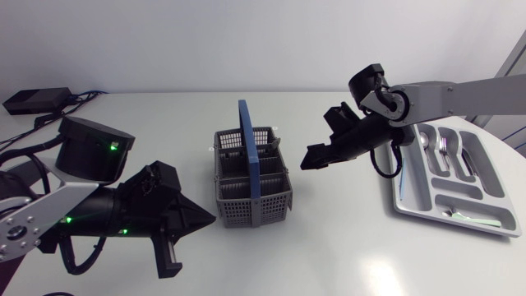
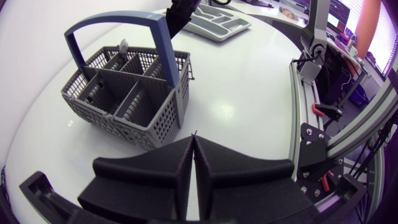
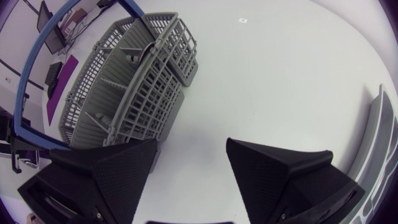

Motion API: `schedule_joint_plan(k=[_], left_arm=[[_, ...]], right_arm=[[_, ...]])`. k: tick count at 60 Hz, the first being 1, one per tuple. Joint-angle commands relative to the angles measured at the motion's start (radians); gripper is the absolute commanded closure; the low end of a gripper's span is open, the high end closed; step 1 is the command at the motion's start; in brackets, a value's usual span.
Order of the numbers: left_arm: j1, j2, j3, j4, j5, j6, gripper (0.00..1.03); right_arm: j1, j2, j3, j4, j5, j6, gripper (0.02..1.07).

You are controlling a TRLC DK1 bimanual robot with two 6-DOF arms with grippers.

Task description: Sort the cutlery from the basket into the organizer compartments.

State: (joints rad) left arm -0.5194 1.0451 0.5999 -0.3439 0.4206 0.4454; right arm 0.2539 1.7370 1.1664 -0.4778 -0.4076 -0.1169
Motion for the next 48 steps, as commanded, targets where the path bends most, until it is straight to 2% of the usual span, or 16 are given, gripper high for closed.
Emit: schedule_joint_plan(k=[1,8,15,34,42,48], left_arm=[[-0.01,0.001,-0.028,-0.01,-0.002,-0.008,0.98],[-0.033,0.003,-0.035,-0.007,-0.019,-0.008,0.99],[-0.05,0.018,-0.032,0.0,-0.026,-0.011,0.99],[-0.041,0.067,-0.038,0.037,-0.031,-0.004,0.99],[-0.037,0.082,-0.046,0.048,-0.031,-0.002,0.99],[-0.033,0.082,-0.045,0.049,-0.031,-0.002,0.99]], right_arm=[[0.004,0.012,0.045,0.033,0.0,0.036,0.53],[-0.01,0.07,0.127,0.047,-0.002,0.049,0.81],[-0.021,0.19,0.259,0.042,-0.017,0.063,0.99],[0.015,0.45,0.621,-0.016,-0.048,0.108,1.01],[0.033,0.464,0.647,-0.062,-0.073,0.108,1.01],[0.053,0.437,0.595,-0.084,-0.108,0.108,1.01]])
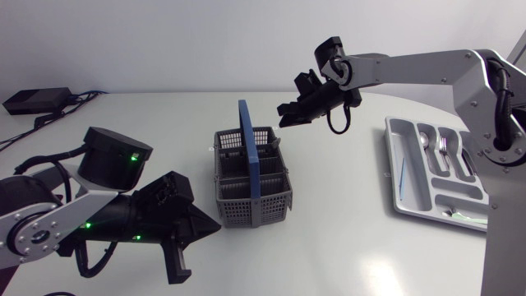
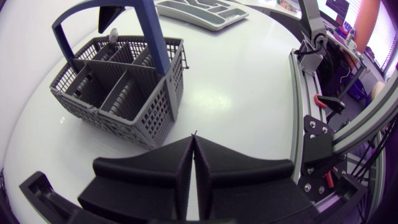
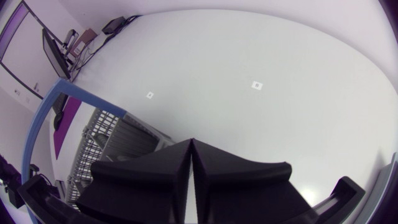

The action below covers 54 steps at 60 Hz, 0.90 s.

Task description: Sort the cutlery from the basket into the organizer compartments.

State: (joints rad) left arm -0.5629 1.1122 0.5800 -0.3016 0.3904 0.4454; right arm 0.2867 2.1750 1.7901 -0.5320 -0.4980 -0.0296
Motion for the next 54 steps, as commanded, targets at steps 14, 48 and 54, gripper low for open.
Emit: schedule_joint_plan(k=[14,48,54], left_arm=[[0.057,-0.014,-0.04,0.004,-0.001,0.003,0.99],[0.27,-0.117,-0.081,-0.068,0.027,0.099,0.98],[0.276,-0.127,-0.088,-0.076,0.033,0.102,0.98]], right_arm=[[0.094,-0.119,-0.224,-0.042,-0.024,0.017,1.01],[0.187,-0.454,-0.537,-0.023,-0.014,0.051,1.01],[0.137,-0.379,-0.452,-0.013,-0.02,0.05,1.01]])
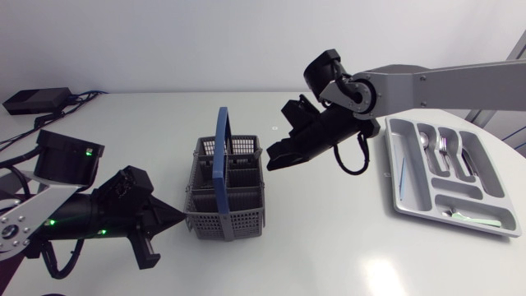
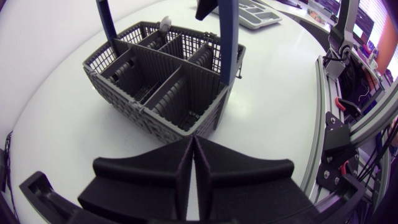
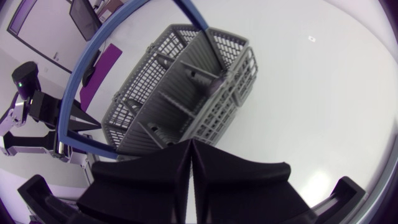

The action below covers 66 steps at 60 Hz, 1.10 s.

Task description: Sort the cutlery from the basket into the organizer compartments.

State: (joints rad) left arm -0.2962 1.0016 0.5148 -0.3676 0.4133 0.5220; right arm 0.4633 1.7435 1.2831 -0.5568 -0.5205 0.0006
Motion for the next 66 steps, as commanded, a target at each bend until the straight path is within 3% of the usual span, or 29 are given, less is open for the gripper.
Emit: schedule_joint_plan(k=[1,12,27,41,66], left_arm=[[0.006,-0.021,-0.024,-0.014,0.01,0.026,0.98],[-0.031,-0.055,-0.012,-0.06,0.01,0.026,0.98],[-0.064,-0.066,-0.019,-0.083,0.01,0.038,0.98],[-0.073,-0.023,-0.016,-0.056,0.009,0.033,0.98],[-0.043,0.0,-0.021,-0.024,0.005,0.035,0.98]], right_arm=[[-0.045,0.065,0.067,0.017,0.002,0.019,1.01],[-0.074,0.229,0.229,0.09,0.002,0.038,1.01],[-0.094,0.455,0.521,0.08,-0.009,0.068,1.01],[-0.087,0.657,0.823,-0.107,-0.098,0.076,1.01],[-0.045,0.462,0.512,-0.107,-0.121,-0.01,1.01]])
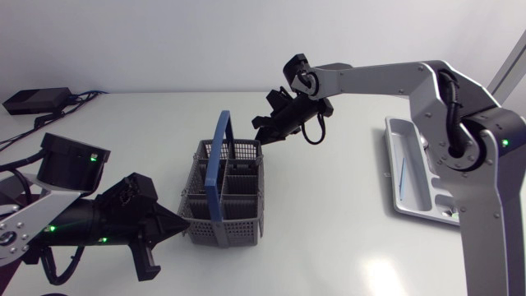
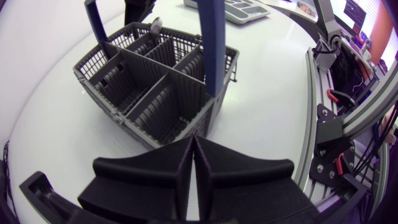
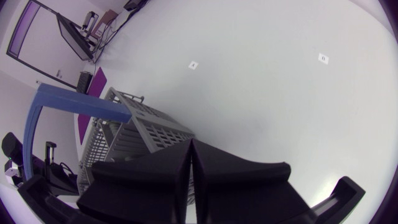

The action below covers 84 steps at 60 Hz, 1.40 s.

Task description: Sort the cutlery from the basket into the organizer compartments.

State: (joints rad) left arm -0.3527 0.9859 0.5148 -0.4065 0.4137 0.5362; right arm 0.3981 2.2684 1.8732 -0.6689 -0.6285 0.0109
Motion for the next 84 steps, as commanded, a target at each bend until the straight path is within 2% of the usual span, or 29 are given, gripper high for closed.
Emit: schedule_joint_plan(k=[1,15,27,36,45,50,59,74,84], left_arm=[[0.015,0.017,-0.019,0.018,0.005,0.019,0.98],[0.077,0.019,-0.021,0.021,0.002,0.041,0.98],[0.129,0.069,-0.013,0.072,0.004,0.065,0.98],[0.116,0.132,0.025,0.112,0.005,0.064,0.98],[0.06,0.231,0.08,0.164,0.005,0.038,0.98],[0.027,0.281,0.12,0.186,0.005,0.025,0.98],[0.012,0.344,0.18,0.202,0.005,0.016,0.98],[0.027,0.447,0.234,0.294,0.005,0.007,0.98],[0.052,0.497,0.277,0.347,0.004,-0.016,0.98]], right_arm=[[0.022,-0.072,-0.089,0.008,-0.013,-0.02,1.01],[0.031,-0.236,-0.315,0.051,-0.014,-0.023,1.01],[0.03,-0.402,-0.554,0.115,-0.008,-0.028,1.01],[0.015,-0.511,-0.695,0.134,0.003,-0.029,1.01],[-0.012,-0.622,-0.83,0.175,0.03,-0.035,1.01],[-0.028,-0.664,-0.864,0.177,0.043,-0.035,1.01],[-0.039,-0.728,-0.914,0.183,0.069,-0.045,1.01],[-0.033,-0.842,-1.007,0.2,0.11,-0.043,1.01],[0.005,-0.845,-1.008,0.252,0.165,-0.017,1.01]])
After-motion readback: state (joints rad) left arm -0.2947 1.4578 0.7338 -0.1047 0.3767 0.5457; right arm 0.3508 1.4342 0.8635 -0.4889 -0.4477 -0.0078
